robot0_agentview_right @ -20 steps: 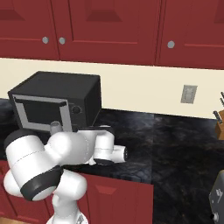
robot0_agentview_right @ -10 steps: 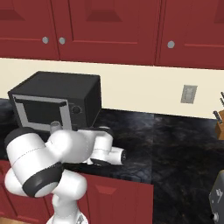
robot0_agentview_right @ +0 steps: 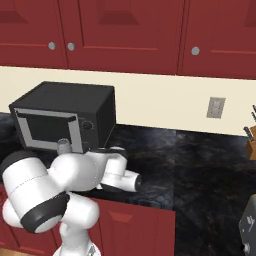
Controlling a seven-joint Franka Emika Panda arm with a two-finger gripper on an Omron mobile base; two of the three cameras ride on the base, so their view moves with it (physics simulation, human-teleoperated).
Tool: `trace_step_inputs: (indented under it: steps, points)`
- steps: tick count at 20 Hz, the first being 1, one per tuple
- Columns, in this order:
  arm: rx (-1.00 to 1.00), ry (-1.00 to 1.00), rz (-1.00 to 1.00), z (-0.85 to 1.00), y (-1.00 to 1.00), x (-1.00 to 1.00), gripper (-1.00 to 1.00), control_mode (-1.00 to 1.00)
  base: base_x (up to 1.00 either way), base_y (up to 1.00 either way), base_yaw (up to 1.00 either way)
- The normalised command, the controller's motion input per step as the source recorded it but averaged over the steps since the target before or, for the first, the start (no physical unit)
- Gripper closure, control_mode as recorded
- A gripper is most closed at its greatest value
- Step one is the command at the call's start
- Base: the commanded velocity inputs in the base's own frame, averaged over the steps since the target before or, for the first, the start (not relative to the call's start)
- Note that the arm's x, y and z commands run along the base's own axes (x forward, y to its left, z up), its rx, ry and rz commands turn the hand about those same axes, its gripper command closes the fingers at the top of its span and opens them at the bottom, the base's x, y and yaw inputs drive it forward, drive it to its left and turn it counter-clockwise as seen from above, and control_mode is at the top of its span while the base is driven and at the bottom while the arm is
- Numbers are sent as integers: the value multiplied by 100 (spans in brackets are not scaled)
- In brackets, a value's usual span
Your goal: Retrieve the wine glasses from the counter and place one next to each plate.
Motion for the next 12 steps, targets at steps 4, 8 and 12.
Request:
trace_step_inputs:
  steps: [4, 8, 12]
  points:
    - [0, -13, 0, 55, 1, -23, 100, -100, 0, 0, 0]
    - [0, -15, -1, 93, 5, -59, 100, -100, 0, 0, 0]
    - [0, -26, 0, 100, 0, -62, 100, -100, 0, 0, 0]
